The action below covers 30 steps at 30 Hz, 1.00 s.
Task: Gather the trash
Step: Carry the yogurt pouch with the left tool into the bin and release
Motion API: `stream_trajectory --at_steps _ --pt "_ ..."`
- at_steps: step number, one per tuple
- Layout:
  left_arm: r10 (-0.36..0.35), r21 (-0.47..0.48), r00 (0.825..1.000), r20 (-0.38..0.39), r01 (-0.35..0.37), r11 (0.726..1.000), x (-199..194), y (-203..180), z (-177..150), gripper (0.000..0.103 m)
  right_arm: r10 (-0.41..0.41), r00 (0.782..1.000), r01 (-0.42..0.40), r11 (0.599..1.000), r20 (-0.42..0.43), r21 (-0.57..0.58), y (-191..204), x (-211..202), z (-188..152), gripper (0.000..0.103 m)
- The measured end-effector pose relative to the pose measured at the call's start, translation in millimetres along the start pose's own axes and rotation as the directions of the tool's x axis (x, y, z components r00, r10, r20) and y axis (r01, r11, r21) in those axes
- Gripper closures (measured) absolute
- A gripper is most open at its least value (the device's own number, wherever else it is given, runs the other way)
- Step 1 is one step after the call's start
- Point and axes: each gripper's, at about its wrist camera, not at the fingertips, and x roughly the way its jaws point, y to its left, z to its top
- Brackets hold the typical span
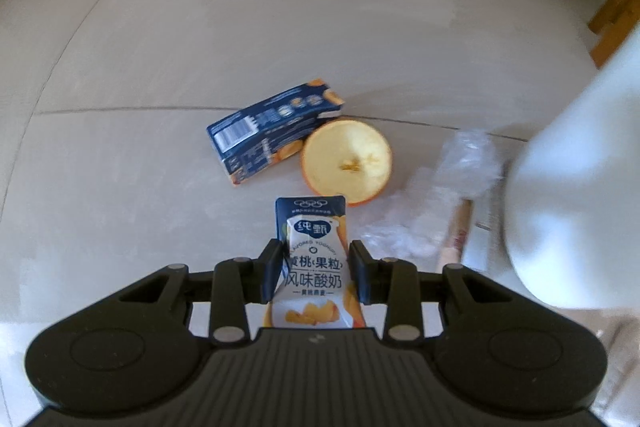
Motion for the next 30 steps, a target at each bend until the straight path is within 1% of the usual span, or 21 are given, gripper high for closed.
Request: stream_trajectory --at_steps 5,9,13,15,19,22,24,25,26,27,28,29,30 --pt "-0.030 0.080 1.000 0.006 0.030 0.996 -39.5 -14.5 9.6 0.068 -0.001 1.000 0.001 1.000 -0.004 -0.003 1.2 -0.6 0.3 0.088" --pt "-0.065 0.159 0.998 0.010 0.062 0.985 -78.0 -30.8 21.1 0.068 0.001 1.000 -0.001 1.000 -0.003 -0.005 1.2 -0.8 0.7 0.088" --pt "-0.134 0.220 0.990 0.038 0.122 0.968 -129.3 -52.0 38.1 0.068 0.008 1.000 -0.008 1.000 0.002 -0.003 0.2 -2.5 0.4 0.088" --pt "-0.179 0.252 0.982 0.060 0.158 0.955 -156.3 -66.3 48.0 0.068 0.008 1.000 -0.008 1.000 0.005 -0.004 0.1 -4.4 -0.2 0.088" --pt "-0.259 0.322 0.961 0.099 0.215 0.922 -193.8 -101.7 65.2 0.068 0.006 1.000 -0.006 1.000 0.008 -0.010 1.5 -4.8 -1.3 0.088" --pt "-0.325 0.355 0.940 0.103 0.270 0.895 -205.4 -132.8 75.9 0.068 0.007 1.000 -0.007 1.000 0.008 -0.009 1.6 -4.8 -0.9 0.088" --pt "-0.350 0.369 0.930 0.107 0.290 0.883 -206.6 -154.3 79.9 0.067 0.006 1.000 -0.006 1.000 0.008 -0.012 0.9 -6.0 -0.4 0.088" --pt "-0.366 0.374 0.924 0.109 0.303 0.877 -205.9 -164.9 81.1 0.066 0.005 1.000 -0.005 1.000 0.008 -0.014 1.3 -5.9 -0.1 0.088" --pt "-0.384 0.378 0.917 0.107 0.319 0.869 -202.7 -173.6 83.1 0.052 0.005 1.000 -0.005 1.000 0.008 -0.014 1.2 -6.0 -0.3 0.088" --pt "-0.398 0.383 0.912 0.102 0.333 0.862 -200.3 -181.4 83.6 0.042 0.005 1.000 -0.005 1.000 0.009 -0.015 1.1 -6.2 -0.4 0.088" --pt "-0.406 0.389 0.907 0.110 0.337 0.857 -198.3 -188.0 82.8 0.028 0.005 1.000 -0.005 1.000 0.009 -0.017 0.9 -6.4 -0.4 0.088" --pt "-0.403 0.392 0.907 0.125 0.328 0.860 -197.8 -192.0 81.5 0.020 0.006 1.000 -0.006 1.000 0.009 -0.017 0.7 -6.4 -0.4 0.088" --pt "-0.394 0.391 0.908 0.143 0.314 0.865 -198.2 -194.7 80.8 0.018 0.006 1.000 -0.006 1.000 0.009 -0.017 1.0 -6.6 -0.5 0.088"
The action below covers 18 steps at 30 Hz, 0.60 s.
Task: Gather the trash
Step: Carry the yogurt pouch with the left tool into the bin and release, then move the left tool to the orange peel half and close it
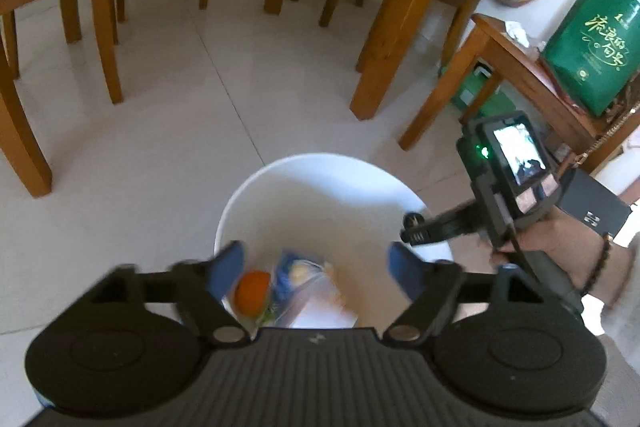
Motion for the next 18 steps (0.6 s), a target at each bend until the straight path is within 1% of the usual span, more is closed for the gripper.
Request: stream_trajectory --at_steps 3,11,16,18 --pt "0.010 0.010 1.000 0.000 -0.010 1.000 4.2 2.5 -1.5 0.015 0.005 1.000 -0.005 1.000 0.002 -0.001 -0.2 -1.4 0.0 0.088" --pt "0.117 0.001 0.993 -0.006 -0.117 0.993 -2.0 35.7 -13.3 0.013 0.007 1.000 -0.006 1.000 0.016 -0.005 -0.8 -4.4 -0.2 0.088" --pt "0.201 0.004 0.979 -0.015 -0.201 0.980 -0.9 60.4 -31.4 0.013 0.006 1.000 -0.006 1.000 0.017 -0.003 -0.5 -4.0 -0.1 0.088" --pt "0.228 -0.012 0.973 -0.020 -0.228 0.974 1.3 72.0 -39.9 0.013 0.006 1.000 -0.006 1.000 0.017 -0.004 -0.6 -3.9 0.0 0.088"
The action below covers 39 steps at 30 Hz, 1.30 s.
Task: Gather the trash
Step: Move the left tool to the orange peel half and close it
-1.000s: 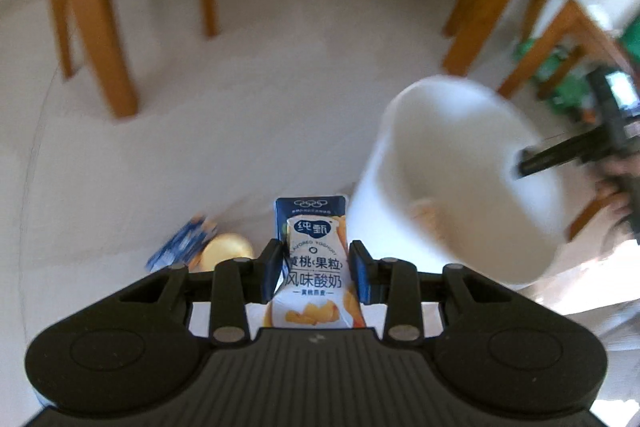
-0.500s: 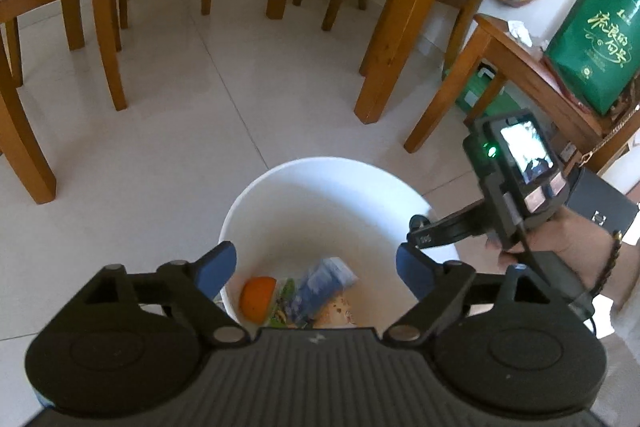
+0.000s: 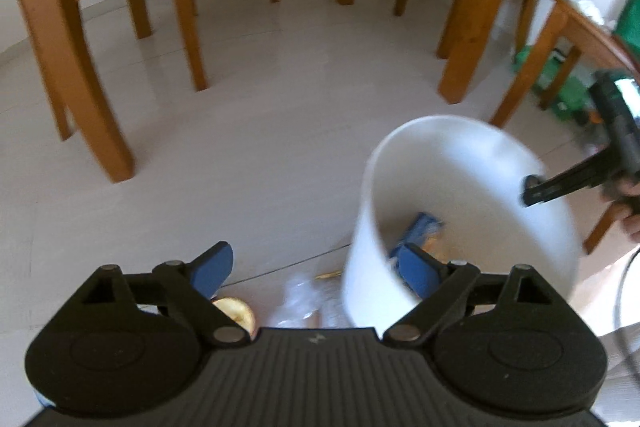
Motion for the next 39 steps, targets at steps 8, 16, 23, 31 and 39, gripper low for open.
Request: stream_trajectory --at_steps 8,16,23,31,39 --pt "0.004 -0.213 0.999 -0.052 -0.015 0.977 30.7 42.4 -48.4 0.013 0.025 1.000 -0.025 1.000 -0.002 0.015 -5.7 -0.7 1.5 0.089" --pt "0.092 -0.215 0.983 -0.157 -0.125 0.969 71.1 58.3 -83.6 0.013 0.026 1.000 -0.026 0.999 0.010 0.021 -4.9 -3.7 1.0 0.089" --pt "0.149 -0.217 0.982 -0.116 -0.171 0.961 94.3 67.8 -103.0 0.013 0.011 0.999 -0.011 1.000 0.035 0.011 -2.3 -5.0 -2.3 0.088" --pt "0.169 -0.349 0.977 -0.132 -0.205 0.914 137.4 97.5 -130.0 0.013 -0.020 0.997 0.022 1.000 0.073 -0.018 3.2 -5.4 -7.7 0.087" --pt "0.172 -0.386 0.978 -0.120 -0.205 0.899 170.7 102.7 -132.5 0.013 -0.069 0.992 0.075 0.996 0.110 -0.046 12.2 -4.8 -14.1 0.084"
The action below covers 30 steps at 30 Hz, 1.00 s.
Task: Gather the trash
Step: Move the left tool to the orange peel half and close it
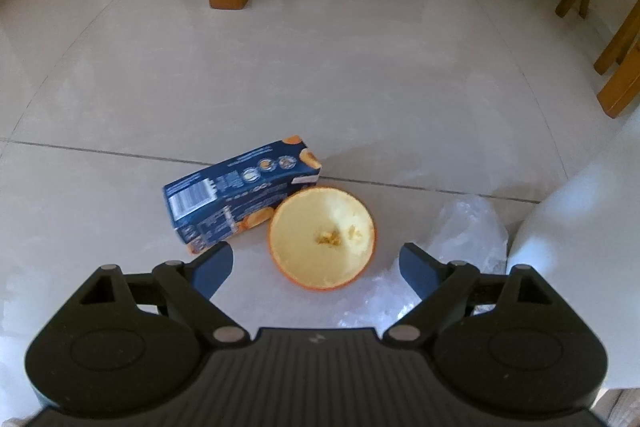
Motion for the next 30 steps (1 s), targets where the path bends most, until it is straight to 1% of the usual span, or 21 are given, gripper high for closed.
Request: stream_trajectory --at_steps 2,7,9,13,18,26,30 --pt "0.018 0.000 1.000 0.000 -0.018 1.000 7.4 -1.4 -0.5 0.013 -0.010 1.000 0.010 1.000 0.005 0.002 1.4 -0.5 -0.8 0.084" --pt "0.041 -0.051 0.999 -0.021 -0.042 0.998 26.6 1.2 -4.3 0.013 -0.019 1.000 0.019 1.000 0.011 0.004 2.4 -0.7 -1.3 0.083" --pt "0.044 -0.072 0.999 -0.026 -0.046 0.996 32.5 1.6 -4.6 0.013 -0.016 1.000 0.016 1.000 0.012 0.008 1.7 -0.8 -1.1 0.083" --pt "0.018 -0.116 1.000 -0.022 -0.021 0.993 39.1 0.5 -3.8 0.012 -0.015 1.000 0.015 1.000 0.011 0.005 1.8 -1.3 -0.5 0.083" --pt "0.047 -0.130 0.998 -0.034 -0.051 0.990 50.3 -4.7 -0.8 0.012 -0.013 1.000 0.013 1.000 0.009 0.008 1.8 -1.0 -0.2 0.083" --pt "0.091 -0.082 0.994 -0.054 -0.095 0.992 66.2 -13.8 -2.8 0.011 -0.010 1.000 0.010 1.000 0.009 0.009 1.5 -1.2 -0.2 0.083" --pt "0.103 -0.058 0.994 -0.017 -0.104 0.993 65.3 -15.2 -4.8 0.014 -0.011 1.000 0.011 1.000 0.008 0.006 1.9 -0.6 -0.8 0.083"
